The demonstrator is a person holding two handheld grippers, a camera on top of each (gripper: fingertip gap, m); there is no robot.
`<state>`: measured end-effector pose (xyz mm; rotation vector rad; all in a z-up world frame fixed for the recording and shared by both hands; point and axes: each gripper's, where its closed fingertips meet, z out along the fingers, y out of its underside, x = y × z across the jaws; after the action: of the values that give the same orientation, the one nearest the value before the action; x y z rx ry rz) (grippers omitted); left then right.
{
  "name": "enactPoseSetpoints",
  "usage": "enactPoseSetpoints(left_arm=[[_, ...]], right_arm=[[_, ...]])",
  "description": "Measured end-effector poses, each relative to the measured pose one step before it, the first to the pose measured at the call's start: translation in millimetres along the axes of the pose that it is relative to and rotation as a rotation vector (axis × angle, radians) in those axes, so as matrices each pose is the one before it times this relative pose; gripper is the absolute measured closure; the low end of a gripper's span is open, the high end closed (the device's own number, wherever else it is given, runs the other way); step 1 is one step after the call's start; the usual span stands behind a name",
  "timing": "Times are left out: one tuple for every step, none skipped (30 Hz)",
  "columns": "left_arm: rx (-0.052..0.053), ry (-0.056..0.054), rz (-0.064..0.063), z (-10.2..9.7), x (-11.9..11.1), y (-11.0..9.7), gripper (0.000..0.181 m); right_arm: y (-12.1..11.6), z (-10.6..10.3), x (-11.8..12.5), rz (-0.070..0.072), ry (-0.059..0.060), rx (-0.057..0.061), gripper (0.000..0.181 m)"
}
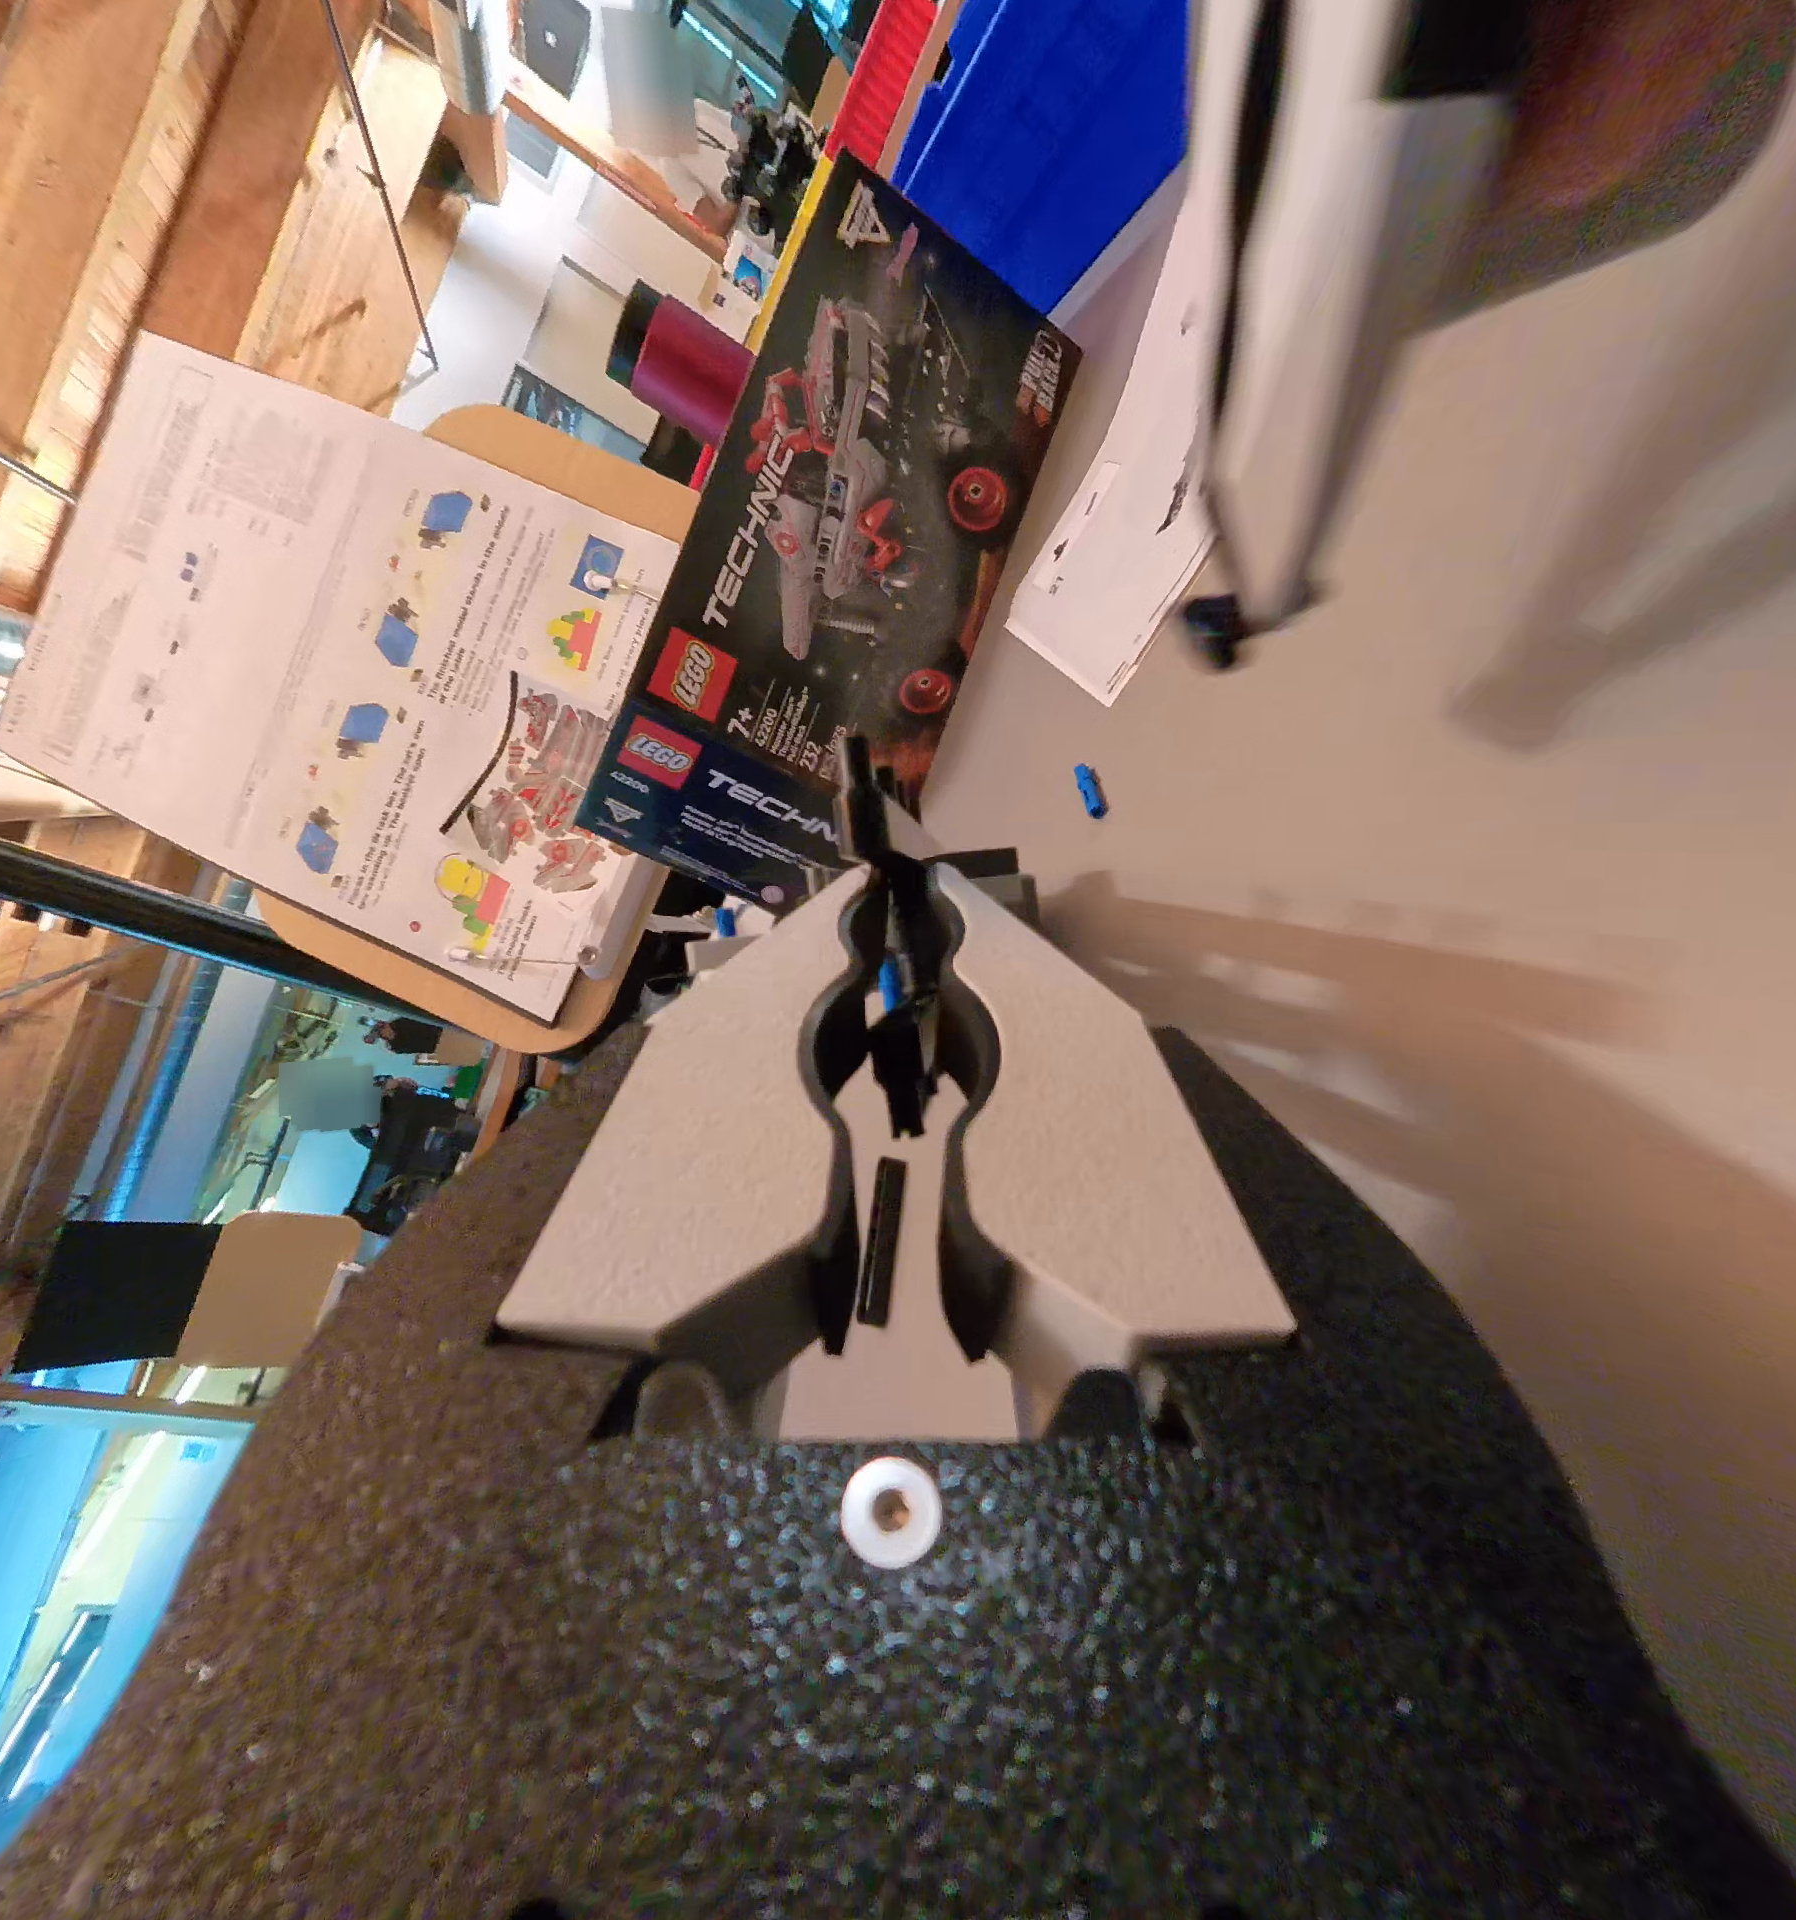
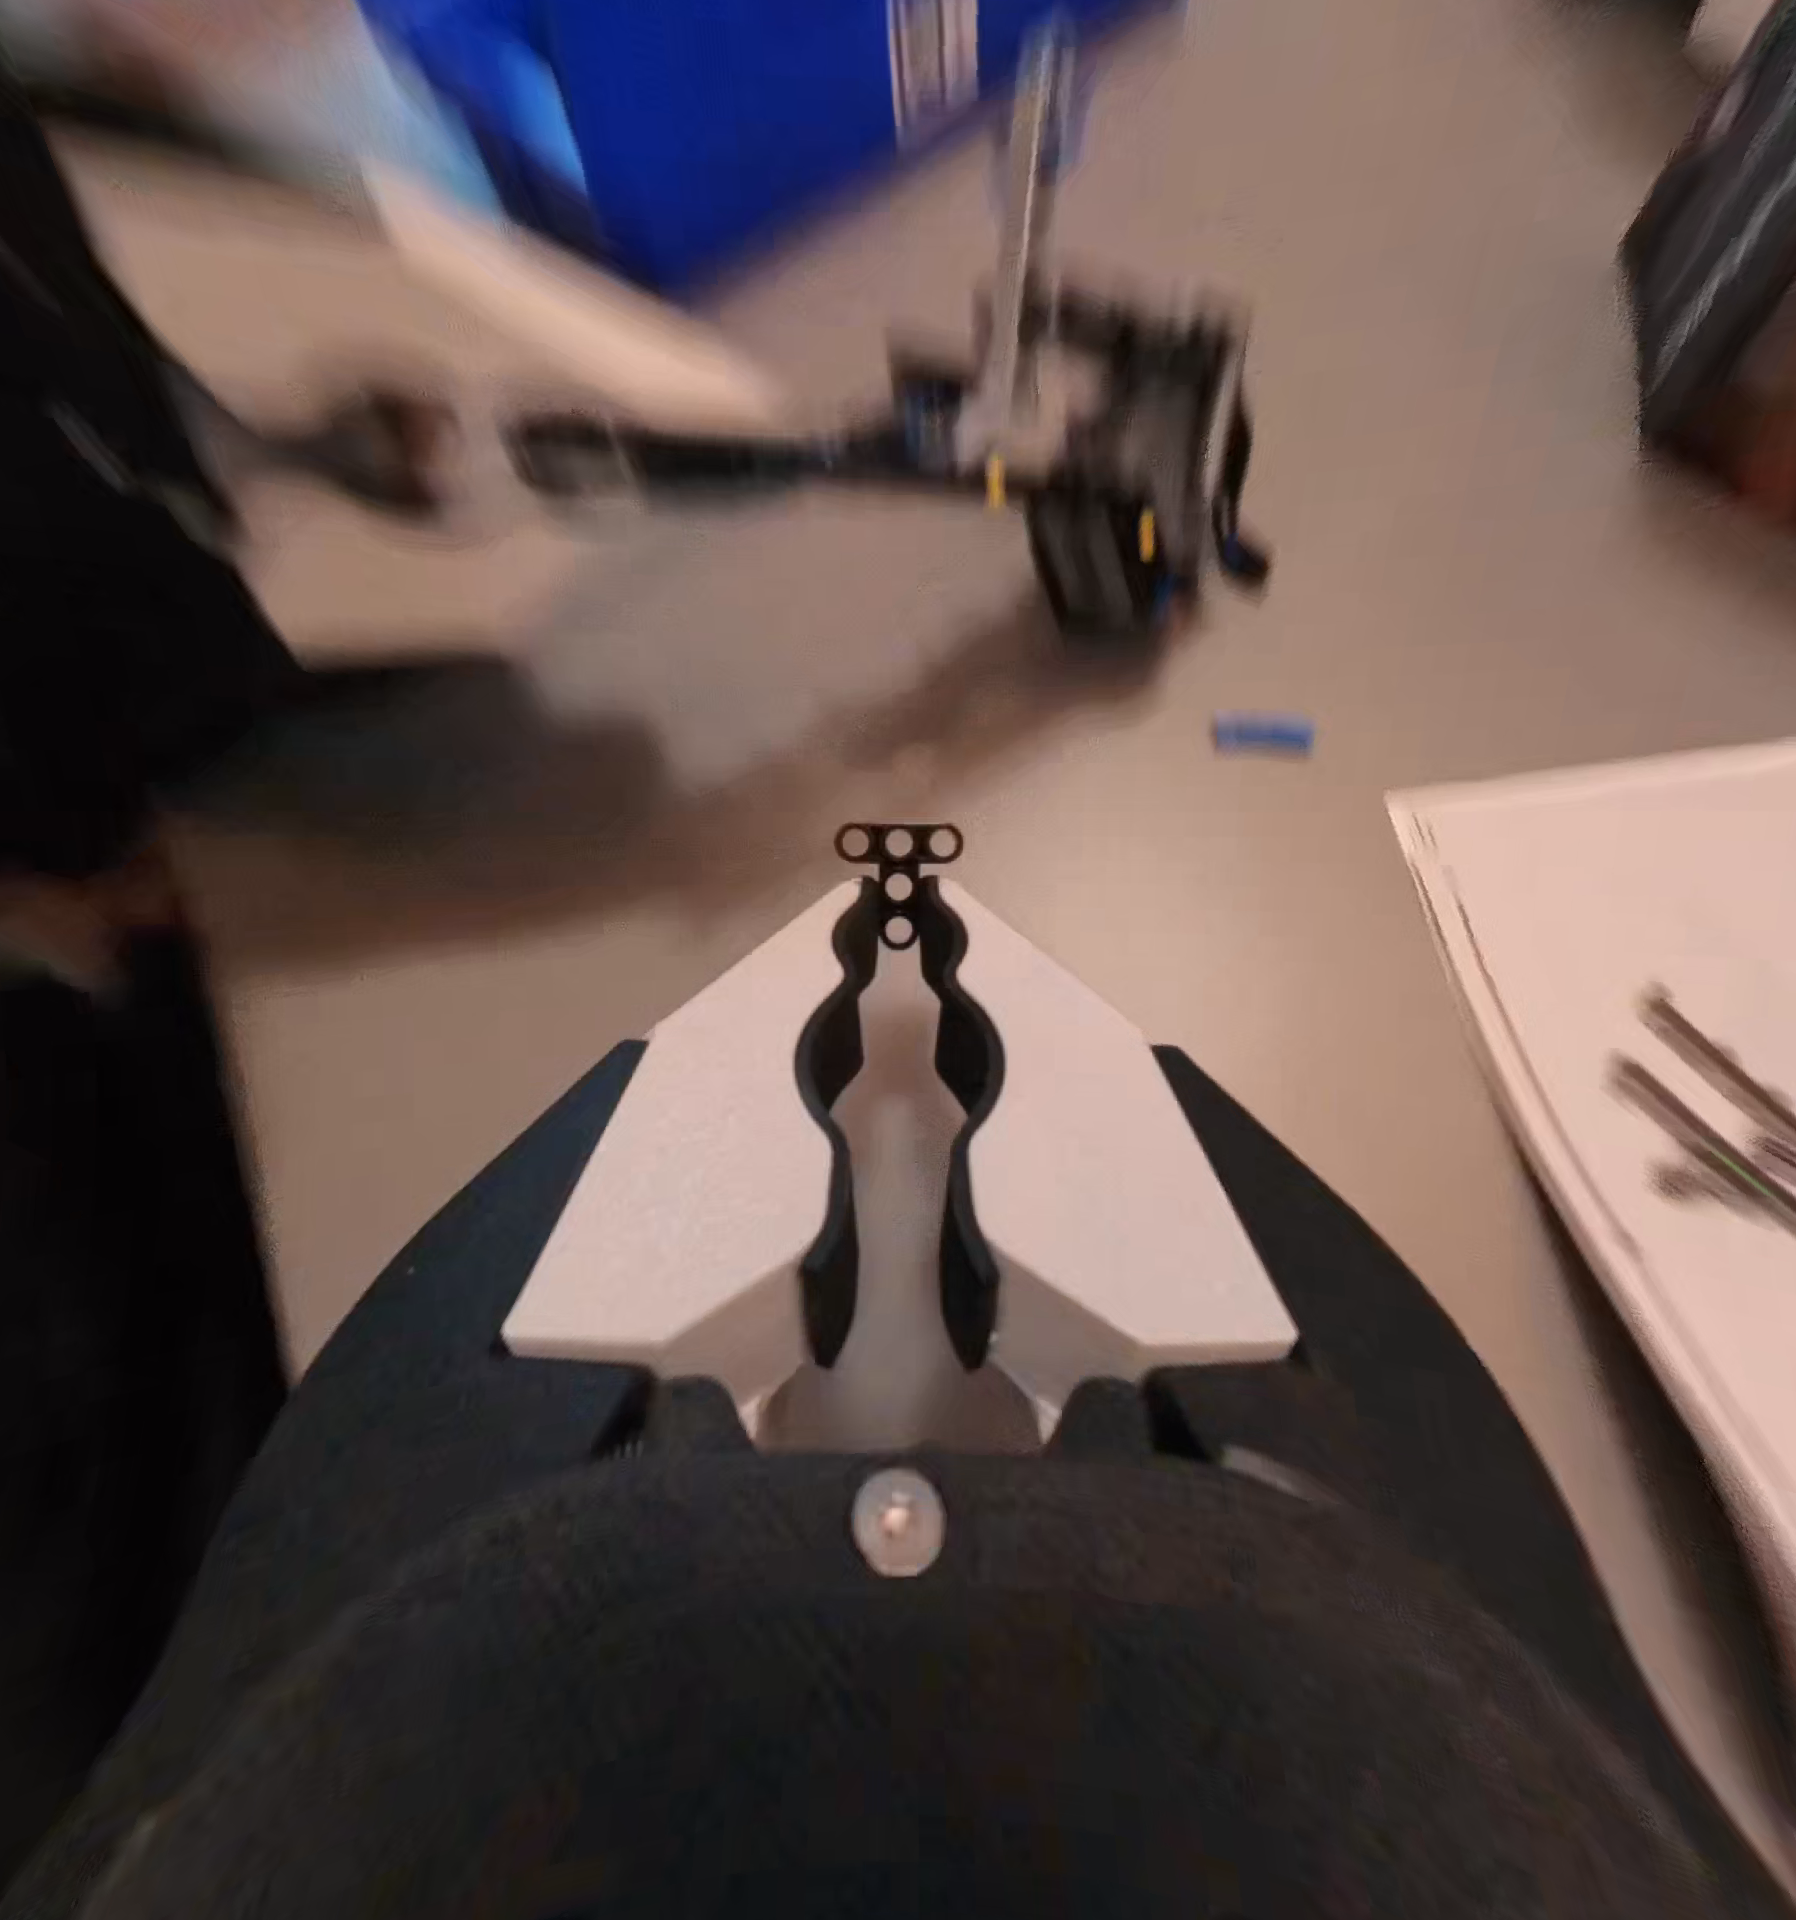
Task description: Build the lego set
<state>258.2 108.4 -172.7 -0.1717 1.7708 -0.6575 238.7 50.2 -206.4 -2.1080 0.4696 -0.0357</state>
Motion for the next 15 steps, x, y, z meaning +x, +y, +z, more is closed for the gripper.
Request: enactPoseSetpoints(left_arm=[[0.0102,-0.0061,0.0036,-1.00,-1.38,-2.40,0.178],[0.0098,-0.0068,0.0070,-1.08,-1.94,-2.38,0.178],[0.0069,-0.0118,0.0097,-1.14,-3.04,-1.92,0.178],[0.0043,-0.0147,0.0104,-0.99,-3.76,-1.42,0.178],[0.0007,-0.0021,0.0141,-0.58,-2.23,-0.74,0.178],[-0.0057,-0.0015,0.0144,-0.22,-2.09,0.43,0.179],[-0.0074,-0.0073,0.0098,-0.45,-2.98,1.04,0.178],[-0.0048,0.0016,0.0070,-0.49,-1.77,0.97,0.178],[-0.0019,0.0007,0.0042,-0.42,-1.85,0.92,0.178],[-0.0006,-0.0003,0.0028,-0.53,-1.69,0.87,0.178],[0.0047,0.0064,0.0123,-0.46,-0.15,0.12,0.178],[0.0092,0.0021,0.0210,-0.82,-0.23,-0.53,0.178],[0.0058,0.0020,0.0125,-0.76,-0.23,-0.55,0.178],[0.0029,0.0095,0.0125,-0.32,0.63,-0.66,0.178],[0.0042,0.0036,0.0168,-0.53,0.09,-1.10,0.178]], right_arm=[[-20.35,-2.91,-6.33,0.0704,-0.0487,0.1418,0.175],[-15.98,-1.64,-3.82,0.0511,-0.0278,0.1195,0.176],[-13.73,-0.77,-1.34,0.0391,-0.0101,0.1126,0.176],[-9.28,0.46,-2.42,0.0293,-0.0192,0.0858,0.176],[-3.36,2.36,-3.39,0.0227,-0.0292,0.0459,0.176],[-1.57,3.16,-1.84,0.0113,-0.0190,0.0351,0.176],[-1.77,3.22,-1.74,0.0017,-0.0148,0.0364,0.176],[0.37,3.43,-3.51,0.0118,-0.0307,0.0210,0.176],[1.31,3.19,-2.61,0.0147,-0.0274,0.0122,0.176],[-0.53,2.13,-0.64,-0.0033,-0.0127,0.0253,0.176],[2.23,2.00,0.10,0.0031,-0.0163,0.0029,0.176],[2.14,1.44,1.04,0.0024,-0.0136,0.0008,0.176],[-0.52,0.83,0.20,0.0088,-0.0170,0.0120,0.176],[-0.97,0.58,-2.41,0.0080,-0.0317,0.0062,0.176],[1.62,0.86,-0.29,0.0029,-0.0105,-0.0157,0.176]])
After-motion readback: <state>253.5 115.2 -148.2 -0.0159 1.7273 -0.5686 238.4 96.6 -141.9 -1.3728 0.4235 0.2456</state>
